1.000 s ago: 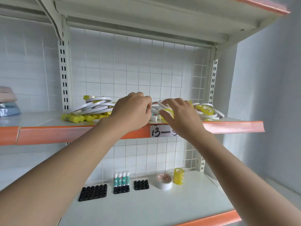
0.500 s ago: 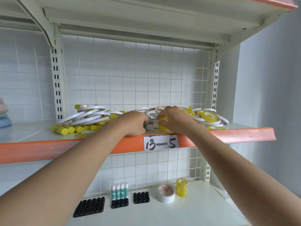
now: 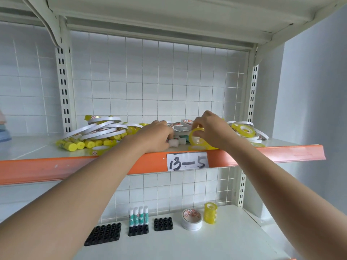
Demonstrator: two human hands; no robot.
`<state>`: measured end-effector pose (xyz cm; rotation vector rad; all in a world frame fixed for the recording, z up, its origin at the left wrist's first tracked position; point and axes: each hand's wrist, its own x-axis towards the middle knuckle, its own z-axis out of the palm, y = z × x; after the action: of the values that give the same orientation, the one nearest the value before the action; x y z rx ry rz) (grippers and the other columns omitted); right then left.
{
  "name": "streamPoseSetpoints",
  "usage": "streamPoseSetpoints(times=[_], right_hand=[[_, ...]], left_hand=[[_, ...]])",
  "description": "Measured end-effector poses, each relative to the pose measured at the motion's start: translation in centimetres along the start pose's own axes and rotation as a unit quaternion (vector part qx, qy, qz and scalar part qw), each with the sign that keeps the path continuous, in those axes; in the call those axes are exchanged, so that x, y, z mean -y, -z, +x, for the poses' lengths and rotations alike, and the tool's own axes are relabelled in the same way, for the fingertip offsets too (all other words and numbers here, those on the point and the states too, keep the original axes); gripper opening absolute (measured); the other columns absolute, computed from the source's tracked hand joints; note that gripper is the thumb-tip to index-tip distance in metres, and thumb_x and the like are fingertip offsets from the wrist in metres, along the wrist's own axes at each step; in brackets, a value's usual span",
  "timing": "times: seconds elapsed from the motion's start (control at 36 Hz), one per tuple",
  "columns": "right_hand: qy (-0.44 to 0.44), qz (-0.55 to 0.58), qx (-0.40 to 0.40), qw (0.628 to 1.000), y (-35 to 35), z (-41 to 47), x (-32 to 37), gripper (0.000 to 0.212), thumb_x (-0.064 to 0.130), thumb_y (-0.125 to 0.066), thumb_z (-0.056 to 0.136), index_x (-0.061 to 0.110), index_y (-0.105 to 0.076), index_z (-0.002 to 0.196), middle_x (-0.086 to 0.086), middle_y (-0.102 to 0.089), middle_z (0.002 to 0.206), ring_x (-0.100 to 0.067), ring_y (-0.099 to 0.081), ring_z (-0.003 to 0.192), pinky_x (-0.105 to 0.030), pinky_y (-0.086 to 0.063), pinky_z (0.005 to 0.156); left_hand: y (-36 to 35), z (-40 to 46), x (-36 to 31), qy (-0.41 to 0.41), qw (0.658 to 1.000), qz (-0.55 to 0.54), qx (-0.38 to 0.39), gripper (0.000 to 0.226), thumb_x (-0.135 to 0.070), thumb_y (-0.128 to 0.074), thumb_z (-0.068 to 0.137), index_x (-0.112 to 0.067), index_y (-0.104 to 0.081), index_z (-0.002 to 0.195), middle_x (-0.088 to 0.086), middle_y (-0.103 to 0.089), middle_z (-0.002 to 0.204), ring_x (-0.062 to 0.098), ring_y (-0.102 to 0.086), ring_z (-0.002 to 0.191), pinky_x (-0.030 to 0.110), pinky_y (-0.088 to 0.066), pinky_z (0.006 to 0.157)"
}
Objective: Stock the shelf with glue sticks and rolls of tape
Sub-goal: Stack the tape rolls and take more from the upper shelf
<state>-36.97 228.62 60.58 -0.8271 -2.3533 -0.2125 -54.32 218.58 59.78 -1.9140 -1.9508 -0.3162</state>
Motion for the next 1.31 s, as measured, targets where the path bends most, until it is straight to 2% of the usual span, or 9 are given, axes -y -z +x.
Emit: streamPoseSetpoints(times=[0.08,0.19,0.33,0.47,0.61,0.83,1.0,1.22,1.31], right_hand=[[-0.001,0.038,-0.056,0.998,-0.2,-0.6,-0.3,0.02,0.025,-0.065,0.089,0.019,-0.064,0.108,-0.005,-0.056,0.104,-0.023,-0.054,0.095,-0.033,-0.043,0.076],[-0.009,0.092,-0.158,0.983,-0.4,-1.8,-0.1,0.015,0.025,-0.064,0.09,0.019,-0.062,0.104,-0.001,-0.062,0.096,-0.021,-0.054,0.082,-0.034,-0.044,0.071],[0.0,0.136,-0.266,0.954,0.8,-4.4,1.5,0.014,0.025,-0.064,0.091,0.019,-0.062,0.103,0.007,-0.058,0.091,-0.006,-0.046,0.064,-0.028,-0.036,0.063],[-0.001,0.186,-0.315,0.931,1.2,-9.2,3.4,0.013,0.019,-0.066,0.089,0.022,-0.061,0.1,0.009,-0.058,0.086,-0.006,-0.051,0.068,-0.013,-0.036,0.062],[-0.034,0.225,-0.301,0.926,-1.5,-15.1,4.2,0.016,0.023,-0.066,0.086,0.03,-0.058,0.098,0.02,-0.053,0.077,-0.005,-0.051,0.063,-0.008,-0.036,0.061],[-0.115,0.27,-0.221,0.93,-9.5,-21.7,3.6,0.021,0.01,-0.069,0.087,0.026,-0.059,0.096,0.017,-0.057,0.077,-0.004,-0.053,0.063,-0.006,-0.037,0.058],[-0.168,0.311,-0.161,0.922,-14.9,-24.2,2.1,0.015,0.011,-0.068,0.088,0.023,-0.06,0.095,0.007,-0.063,0.089,-0.012,-0.054,0.065,-0.01,-0.039,0.061],[-0.249,0.3,-0.057,0.919,-22.7,-25.6,-2.4,0.01,0.016,-0.07,0.087,0.018,-0.063,0.094,0.011,-0.055,0.084,-0.007,-0.055,0.063,-0.009,-0.039,0.063],[-0.257,0.294,-0.002,0.921,-25.3,-25.4,-4.3,0.008,0.017,-0.069,0.087,0.015,-0.062,0.092,0.01,-0.051,0.084,-0.018,-0.059,0.063,-0.031,-0.051,0.065]], left_hand=[[0.4,-0.5,-0.2,-0.005,0.998,0.005,-0.065,0.017,-0.03,-0.054,0.094,-0.018,-0.053,0.106,-0.001,-0.053,0.1,0.022,-0.048,0.102,0.034,-0.039,0.073],[1.2,-1.4,-0.9,-0.026,0.983,-0.061,-0.169,0.017,-0.03,-0.055,0.093,-0.017,-0.053,0.104,-0.002,-0.061,0.1,0.023,-0.054,0.093,0.042,-0.047,0.077],[2.3,-3.9,-2.6,-0.053,0.939,-0.152,-0.305,0.016,-0.029,-0.062,0.089,-0.018,-0.056,0.098,-0.006,-0.062,0.094,0.019,-0.057,0.088,0.041,-0.049,0.074],[2.2,-9.1,-5.1,-0.068,0.892,-0.249,-0.372,0.018,-0.029,-0.063,0.085,-0.016,-0.059,0.096,-0.011,-0.063,0.089,0.011,-0.059,0.082,0.035,-0.049,0.07],[-1.5,-14.3,-6.8,-0.055,0.867,-0.38,-0.316,0.015,-0.026,-0.067,0.084,-0.02,-0.06,0.095,-0.016,-0.064,0.088,0.009,-0.063,0.082,0.03,-0.05,0.068],[-11.6,-17.9,-7.4,0.078,0.854,-0.479,-0.188,0.012,-0.023,-0.069,0.087,-0.025,-0.057,0.086,-0.018,-0.064,0.086,0.007,-0.062,0.079,0.015,-0.046,0.065],[-18.5,-18.4,-8.2,0.146,0.852,-0.489,-0.115,0.009,-0.017,-0.068,0.088,-0.019,-0.06,0.088,-0.014,-0.064,0.085,0.006,-0.062,0.077,0.03,-0.052,0.065],[-24.9,-18.2,-10.6,0.236,0.845,-0.471,-0.094,0.009,-0.023,-0.066,0.09,-0.017,-0.06,0.088,-0.009,-0.065,0.082,0.006,-0.061,0.074,0.027,-0.052,0.067],[-26.4,-17.3,-10.6,0.271,0.837,-0.469,-0.077,0.01,-0.021,-0.066,0.09,-0.014,-0.059,0.089,-0.007,-0.065,0.081,0.006,-0.062,0.069,0.022,-0.052,0.064]])
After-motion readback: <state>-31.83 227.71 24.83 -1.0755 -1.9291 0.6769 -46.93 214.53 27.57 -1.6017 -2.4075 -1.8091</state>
